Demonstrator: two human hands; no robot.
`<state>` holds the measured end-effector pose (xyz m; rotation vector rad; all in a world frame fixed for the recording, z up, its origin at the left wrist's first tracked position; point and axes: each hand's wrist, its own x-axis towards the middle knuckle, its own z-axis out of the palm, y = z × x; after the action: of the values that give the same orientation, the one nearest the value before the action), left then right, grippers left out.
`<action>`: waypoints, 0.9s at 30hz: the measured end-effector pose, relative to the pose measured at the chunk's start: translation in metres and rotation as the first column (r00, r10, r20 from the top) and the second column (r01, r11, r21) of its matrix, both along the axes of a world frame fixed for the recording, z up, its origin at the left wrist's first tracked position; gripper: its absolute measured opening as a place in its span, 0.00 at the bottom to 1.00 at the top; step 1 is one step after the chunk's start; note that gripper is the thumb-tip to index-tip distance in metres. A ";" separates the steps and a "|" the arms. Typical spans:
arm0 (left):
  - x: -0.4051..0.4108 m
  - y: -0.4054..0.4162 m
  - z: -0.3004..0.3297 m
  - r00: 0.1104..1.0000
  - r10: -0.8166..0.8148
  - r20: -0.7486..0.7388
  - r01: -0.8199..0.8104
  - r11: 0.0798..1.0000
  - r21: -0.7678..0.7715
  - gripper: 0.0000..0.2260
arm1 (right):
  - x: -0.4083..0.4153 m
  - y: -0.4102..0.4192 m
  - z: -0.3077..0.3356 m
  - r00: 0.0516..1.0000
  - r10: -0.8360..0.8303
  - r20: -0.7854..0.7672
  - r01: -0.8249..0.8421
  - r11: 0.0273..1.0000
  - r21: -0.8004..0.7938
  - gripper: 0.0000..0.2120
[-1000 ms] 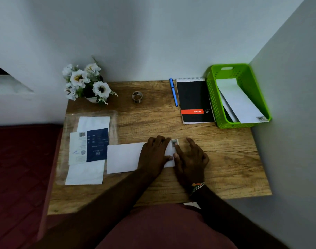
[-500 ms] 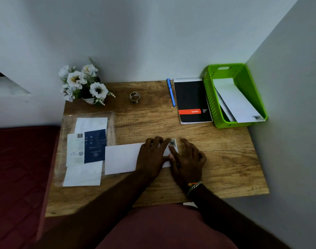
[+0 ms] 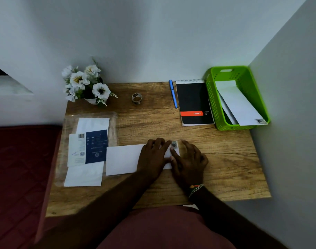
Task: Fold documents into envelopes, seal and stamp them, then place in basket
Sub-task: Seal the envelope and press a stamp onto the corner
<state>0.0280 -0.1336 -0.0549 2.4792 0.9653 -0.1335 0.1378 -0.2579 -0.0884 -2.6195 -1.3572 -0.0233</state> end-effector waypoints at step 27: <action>0.002 -0.002 0.009 1.000 0.010 -0.019 -0.010 1.000 0.007 0.30 | 0.000 0.007 0.002 0.995 -0.040 -0.090 0.039 0.999 -0.014 0.19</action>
<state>0.0298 -0.1354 -0.0461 2.4834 0.9878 -0.1511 0.1375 -0.2512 -0.0864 -2.6228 -1.2799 0.0977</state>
